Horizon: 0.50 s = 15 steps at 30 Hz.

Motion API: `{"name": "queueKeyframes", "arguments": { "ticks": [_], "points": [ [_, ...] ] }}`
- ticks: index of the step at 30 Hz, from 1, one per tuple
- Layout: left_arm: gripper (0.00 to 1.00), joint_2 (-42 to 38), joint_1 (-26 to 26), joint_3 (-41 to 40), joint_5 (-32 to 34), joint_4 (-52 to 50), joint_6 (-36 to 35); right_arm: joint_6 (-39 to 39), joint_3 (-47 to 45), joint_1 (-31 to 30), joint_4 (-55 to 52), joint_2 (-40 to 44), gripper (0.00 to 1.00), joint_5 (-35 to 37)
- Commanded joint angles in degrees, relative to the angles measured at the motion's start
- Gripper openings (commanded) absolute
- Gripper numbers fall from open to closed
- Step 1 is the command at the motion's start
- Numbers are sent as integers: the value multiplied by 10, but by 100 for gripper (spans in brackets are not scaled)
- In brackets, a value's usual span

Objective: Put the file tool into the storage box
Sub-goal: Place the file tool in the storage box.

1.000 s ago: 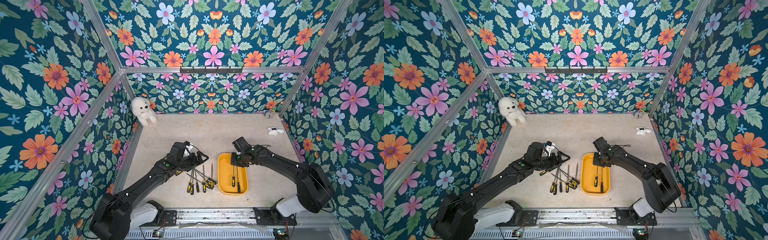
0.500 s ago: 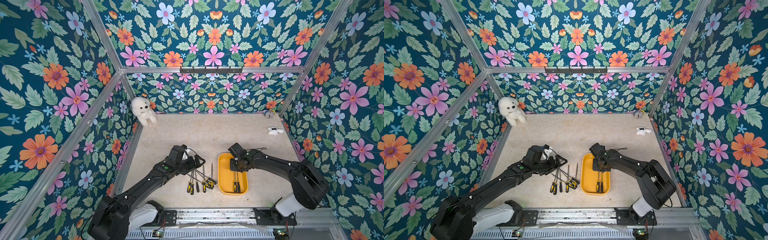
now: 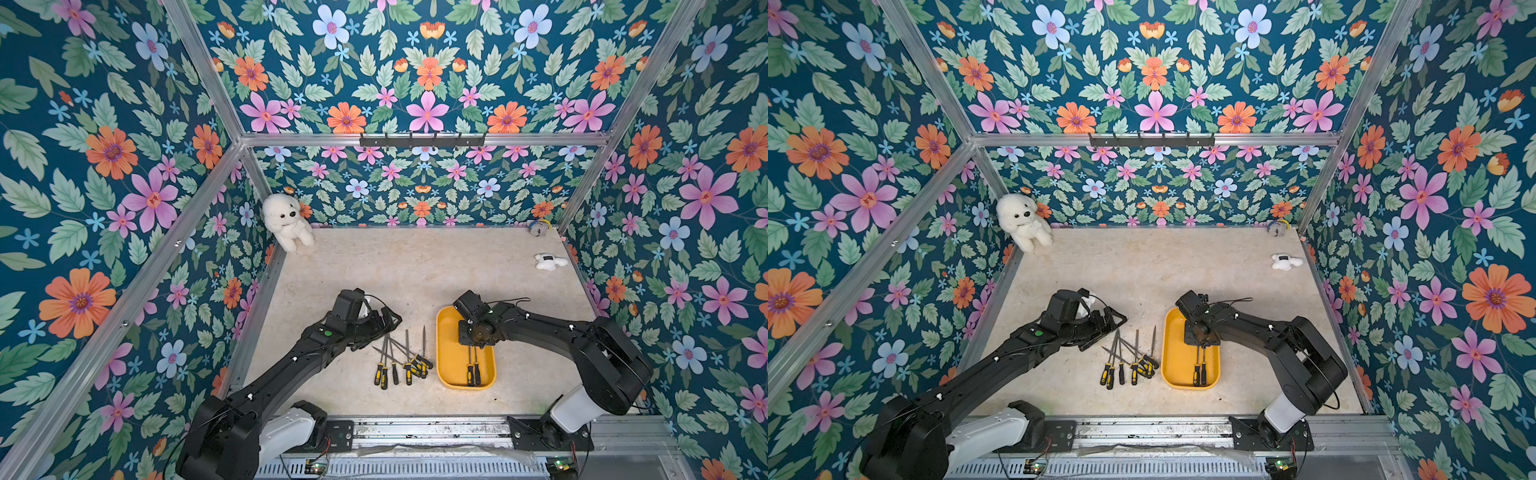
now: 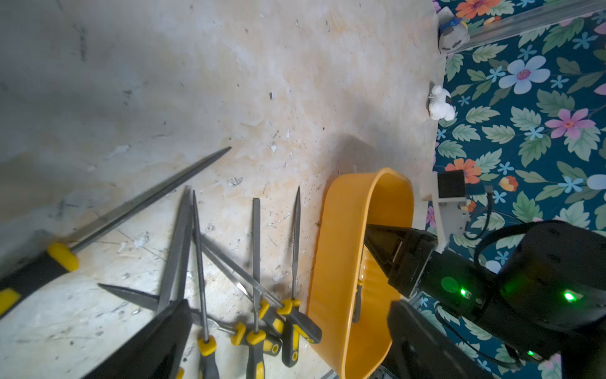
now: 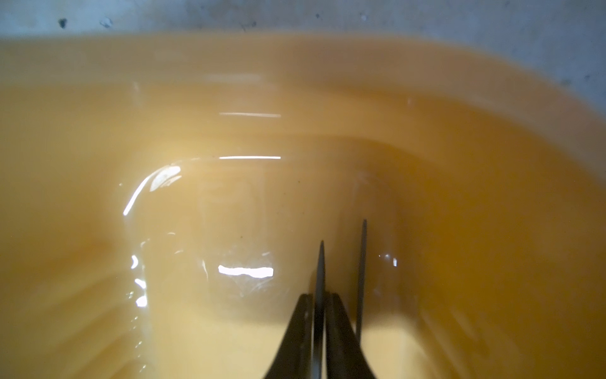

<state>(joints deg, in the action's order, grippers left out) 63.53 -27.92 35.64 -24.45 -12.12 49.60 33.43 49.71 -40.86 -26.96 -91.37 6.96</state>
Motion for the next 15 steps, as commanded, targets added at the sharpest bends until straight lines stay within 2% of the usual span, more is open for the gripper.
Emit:
{"name": "queueKeyframes", "arguments": {
  "ticks": [1,7,12,15],
  "points": [
    [99,3,17,13,24,-34,-24,5,0,-1,-2,12,25,14],
    [99,32,50,50,61,-104,-65,6,13,-1,-21,38,31,20],
    [98,100,51,126,153,-235,-142,0,45,-1,-38,68,33,17],
    [92,147,48,161,198,-294,-184,-6,62,-1,-43,72,33,9]
  ]
}}
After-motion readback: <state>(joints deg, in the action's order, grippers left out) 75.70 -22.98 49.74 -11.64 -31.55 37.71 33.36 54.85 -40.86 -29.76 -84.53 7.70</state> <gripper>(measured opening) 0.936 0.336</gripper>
